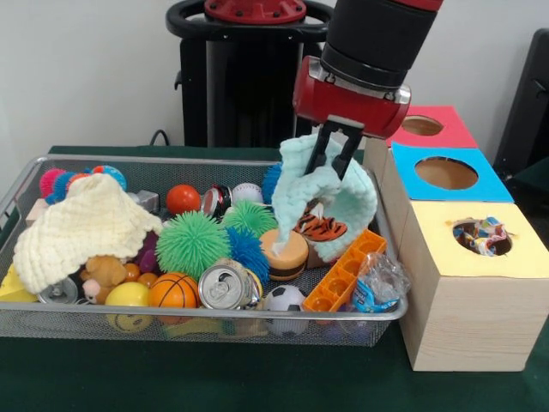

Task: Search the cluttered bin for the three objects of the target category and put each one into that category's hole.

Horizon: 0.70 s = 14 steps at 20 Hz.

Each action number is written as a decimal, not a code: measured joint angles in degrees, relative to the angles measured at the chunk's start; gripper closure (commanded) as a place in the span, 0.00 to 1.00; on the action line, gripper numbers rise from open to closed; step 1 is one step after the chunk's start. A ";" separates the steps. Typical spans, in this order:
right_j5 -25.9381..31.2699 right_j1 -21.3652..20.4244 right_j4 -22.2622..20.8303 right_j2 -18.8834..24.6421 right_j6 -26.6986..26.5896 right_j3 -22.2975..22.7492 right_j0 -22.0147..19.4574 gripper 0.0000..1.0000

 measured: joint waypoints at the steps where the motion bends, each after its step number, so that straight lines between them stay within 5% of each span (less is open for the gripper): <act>1: 0.00 0.00 -0.01 -0.24 0.00 0.00 0.18 1.00; 14: -2.56 -0.21 0.60 -4.85 0.01 1.49 1.80 1.00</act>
